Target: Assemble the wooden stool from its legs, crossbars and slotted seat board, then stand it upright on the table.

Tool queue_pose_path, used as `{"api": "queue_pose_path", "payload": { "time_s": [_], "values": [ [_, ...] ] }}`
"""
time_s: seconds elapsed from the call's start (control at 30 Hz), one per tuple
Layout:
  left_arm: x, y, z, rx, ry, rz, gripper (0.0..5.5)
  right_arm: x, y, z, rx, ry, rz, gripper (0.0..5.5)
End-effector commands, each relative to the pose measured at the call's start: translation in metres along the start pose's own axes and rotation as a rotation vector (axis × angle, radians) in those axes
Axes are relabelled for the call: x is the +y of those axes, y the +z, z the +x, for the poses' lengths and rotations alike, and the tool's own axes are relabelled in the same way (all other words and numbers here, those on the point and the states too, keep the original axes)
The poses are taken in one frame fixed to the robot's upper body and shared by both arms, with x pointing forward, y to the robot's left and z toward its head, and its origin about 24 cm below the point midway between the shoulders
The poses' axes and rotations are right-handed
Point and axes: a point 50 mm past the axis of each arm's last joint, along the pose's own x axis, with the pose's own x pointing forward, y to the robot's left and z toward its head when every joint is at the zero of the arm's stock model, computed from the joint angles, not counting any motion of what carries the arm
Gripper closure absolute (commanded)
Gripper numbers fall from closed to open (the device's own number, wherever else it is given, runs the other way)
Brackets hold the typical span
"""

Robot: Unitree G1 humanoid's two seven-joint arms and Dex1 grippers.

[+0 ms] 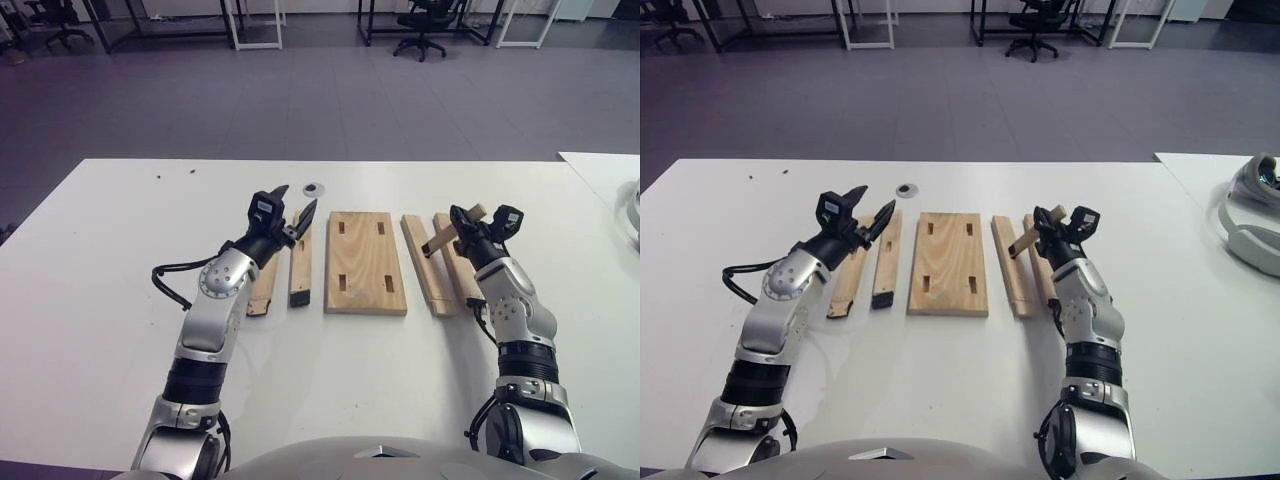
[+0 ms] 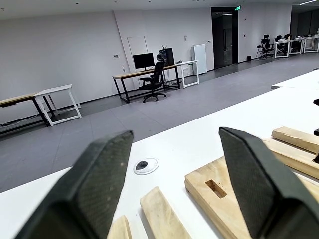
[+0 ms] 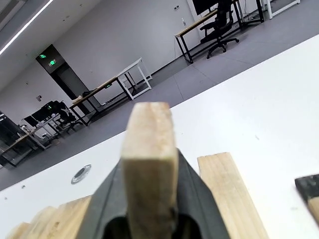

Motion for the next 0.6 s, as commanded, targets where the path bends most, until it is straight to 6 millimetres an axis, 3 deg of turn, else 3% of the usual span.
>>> {"api": "queue_pose_path", "payload": {
  "time_s": [0.03, 0.17, 0.27, 0.37, 0.5, 0.6],
  "values": [
    [0.002, -0.002, -0.004, 0.024, 0.009, 0.009, 2.36, -0.005, -0.032, -0.015, 0.149, -0.033, -0.190, 5.10],
    [0.003, -0.003, -0.005, 0.033, 0.008, 0.028, 2.36, 0.000, -0.075, -0.035, 0.310, -0.021, -0.270, 5.10],
    [0.001, -0.003, -0.004, 0.036, 0.004, 0.035, 2.36, -0.003, -0.089, -0.044, 0.367, -0.020, -0.324, 5.10],
    [0.002, -0.004, -0.004, 0.037, 0.009, 0.038, 2.36, 0.002, -0.066, -0.036, 0.273, 0.025, -0.370, 5.10],
    [0.004, -0.004, -0.003, 0.032, 0.027, 0.037, 2.36, 0.021, -0.024, -0.015, 0.126, 0.152, -0.427, 4.17],
    [0.004, -0.004, -0.001, 0.025, 0.035, 0.036, 2.36, 0.025, -0.015, -0.013, 0.136, 0.187, -0.467, 3.60]
  ]
}}
